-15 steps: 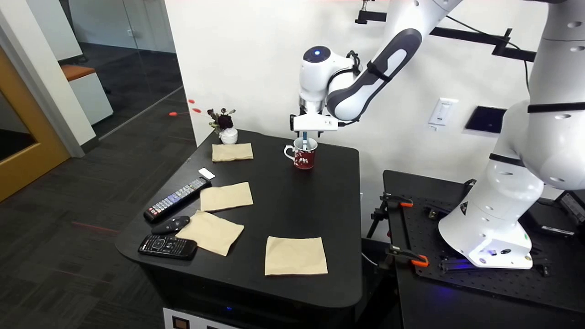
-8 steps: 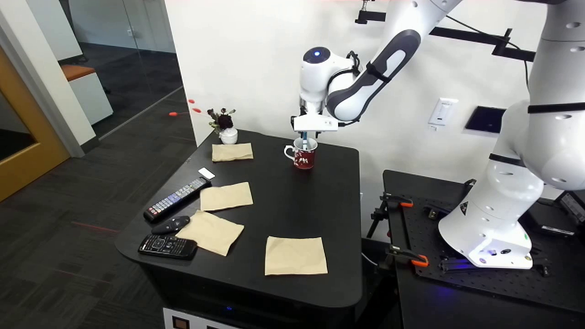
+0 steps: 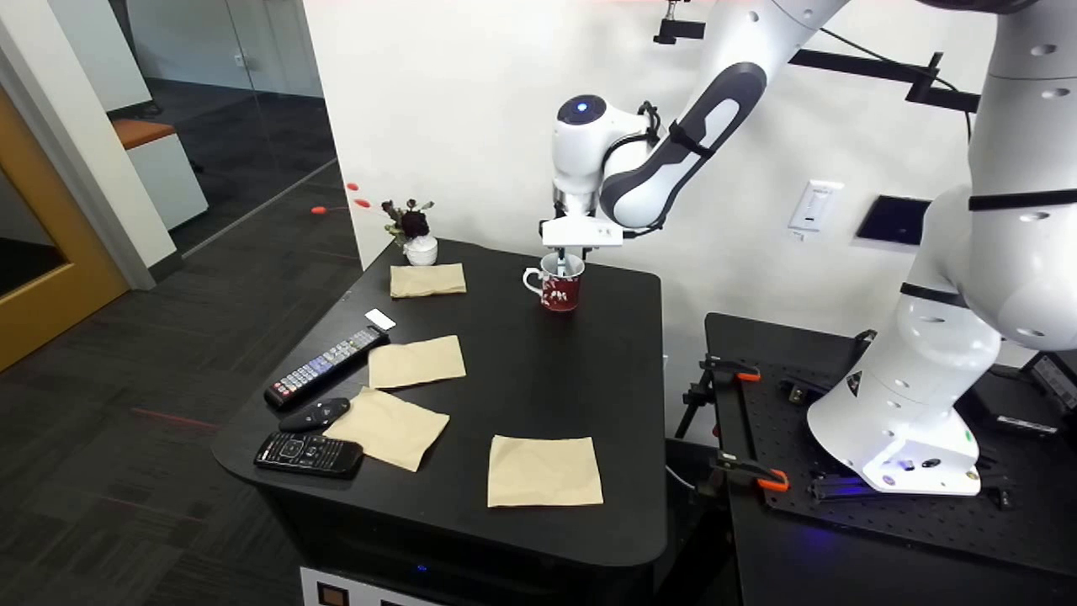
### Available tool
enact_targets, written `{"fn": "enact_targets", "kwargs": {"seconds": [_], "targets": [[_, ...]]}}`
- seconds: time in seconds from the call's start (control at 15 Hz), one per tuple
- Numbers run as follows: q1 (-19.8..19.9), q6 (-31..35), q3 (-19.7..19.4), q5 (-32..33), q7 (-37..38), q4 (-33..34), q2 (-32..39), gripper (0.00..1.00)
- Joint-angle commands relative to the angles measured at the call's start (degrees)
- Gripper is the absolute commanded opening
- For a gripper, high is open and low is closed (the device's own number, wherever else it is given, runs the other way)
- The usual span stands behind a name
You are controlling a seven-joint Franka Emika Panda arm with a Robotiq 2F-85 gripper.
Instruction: Take the marker out of the cup and put it on the table
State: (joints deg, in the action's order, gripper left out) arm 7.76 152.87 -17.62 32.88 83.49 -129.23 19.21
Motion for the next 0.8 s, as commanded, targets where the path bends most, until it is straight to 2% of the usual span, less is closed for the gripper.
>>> {"fn": "enact_targets", "kwargs": {"seconds": [0.0,0.73], "targets": [[-1.5,0.6,-1.9,-1.6,-1.2,1.1,1.4,0.44],[-3.2,0.5,-3.1,-2.2,-0.7,3.0,3.5,0.44]]}}
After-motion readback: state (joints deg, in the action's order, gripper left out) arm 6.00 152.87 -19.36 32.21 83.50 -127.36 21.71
